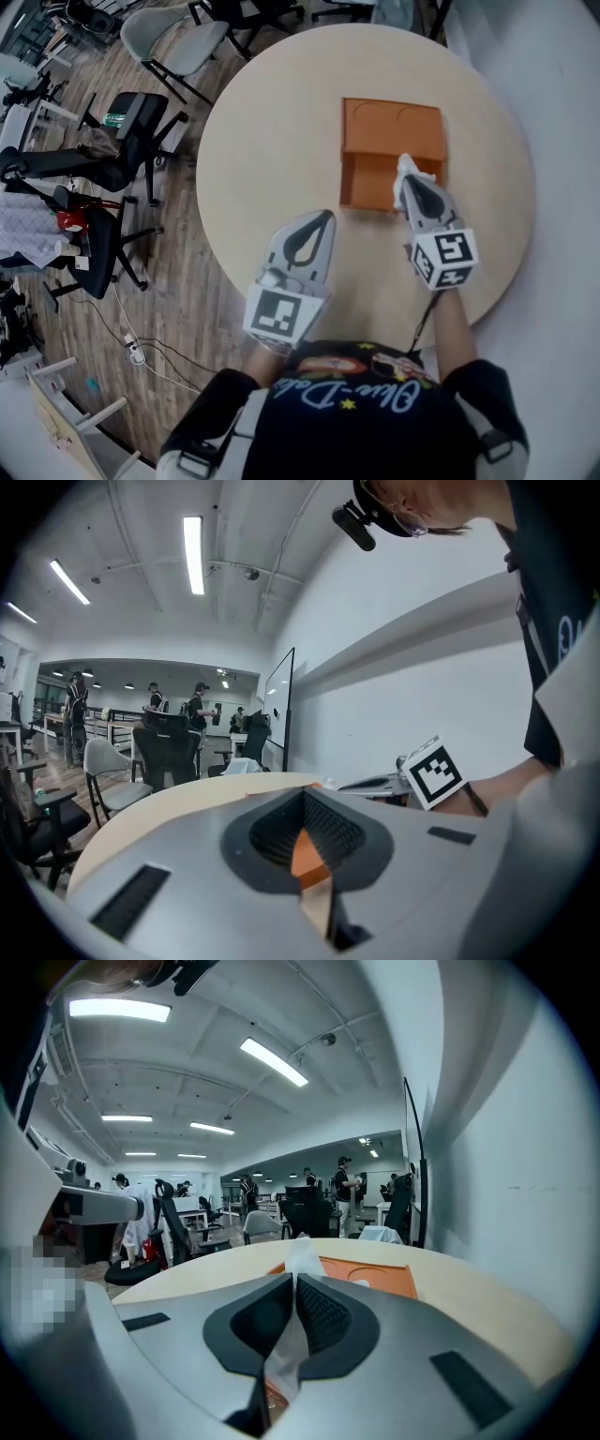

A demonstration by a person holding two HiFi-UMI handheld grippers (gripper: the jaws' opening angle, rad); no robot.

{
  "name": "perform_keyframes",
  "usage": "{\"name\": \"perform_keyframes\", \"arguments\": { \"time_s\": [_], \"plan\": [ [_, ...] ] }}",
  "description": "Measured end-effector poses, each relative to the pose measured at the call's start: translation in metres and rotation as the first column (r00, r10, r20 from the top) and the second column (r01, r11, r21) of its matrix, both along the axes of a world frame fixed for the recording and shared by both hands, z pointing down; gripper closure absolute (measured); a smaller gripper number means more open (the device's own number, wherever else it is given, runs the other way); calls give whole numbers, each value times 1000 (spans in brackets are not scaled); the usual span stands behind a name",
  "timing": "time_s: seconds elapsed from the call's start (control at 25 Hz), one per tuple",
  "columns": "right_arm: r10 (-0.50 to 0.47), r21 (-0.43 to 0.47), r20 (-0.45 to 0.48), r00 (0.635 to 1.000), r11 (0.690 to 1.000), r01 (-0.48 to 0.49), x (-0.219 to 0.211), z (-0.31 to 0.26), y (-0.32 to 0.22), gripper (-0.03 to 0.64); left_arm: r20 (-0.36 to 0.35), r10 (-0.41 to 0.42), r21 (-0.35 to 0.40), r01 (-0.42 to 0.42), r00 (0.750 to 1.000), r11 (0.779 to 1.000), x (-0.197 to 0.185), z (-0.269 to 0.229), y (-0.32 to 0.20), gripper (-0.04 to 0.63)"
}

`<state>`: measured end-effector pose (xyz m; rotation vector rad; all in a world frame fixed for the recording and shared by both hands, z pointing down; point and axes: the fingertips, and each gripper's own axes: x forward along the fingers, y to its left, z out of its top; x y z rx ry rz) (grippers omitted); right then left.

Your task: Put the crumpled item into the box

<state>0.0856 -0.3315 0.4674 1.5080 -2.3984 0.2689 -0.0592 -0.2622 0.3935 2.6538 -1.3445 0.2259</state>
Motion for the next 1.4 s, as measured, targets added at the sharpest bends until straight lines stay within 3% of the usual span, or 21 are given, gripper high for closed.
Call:
{"name": "perform_keyframes", "arguments": {
  "time_s": [0.24,0.6,0.88,1.12,1.4],
  "plan": [
    [-31,-66,-54,998,997,27,-7,31,-9,611,-32,-17,-37,16,999,999,-6,5,-6,604],
    [-69,-128,-144,987,990,50,-20,62,-21,611,-16,-31,-39,30,999,999,-7,9,-10,604],
    [-64,-118,-183,981,992,43,-21,67,-27,611,-7,-40,-41,39,999,998,-9,11,-6,604],
    [-109,-159,-262,959,985,69,-23,82,-24,611,0,-38,-36,38,999,999,-8,10,-4,604],
    [-212,-220,-369,905,966,136,-34,92,-19,611,1,-47,-38,47,999,998,-12,3,-4,604]
  ]
}}
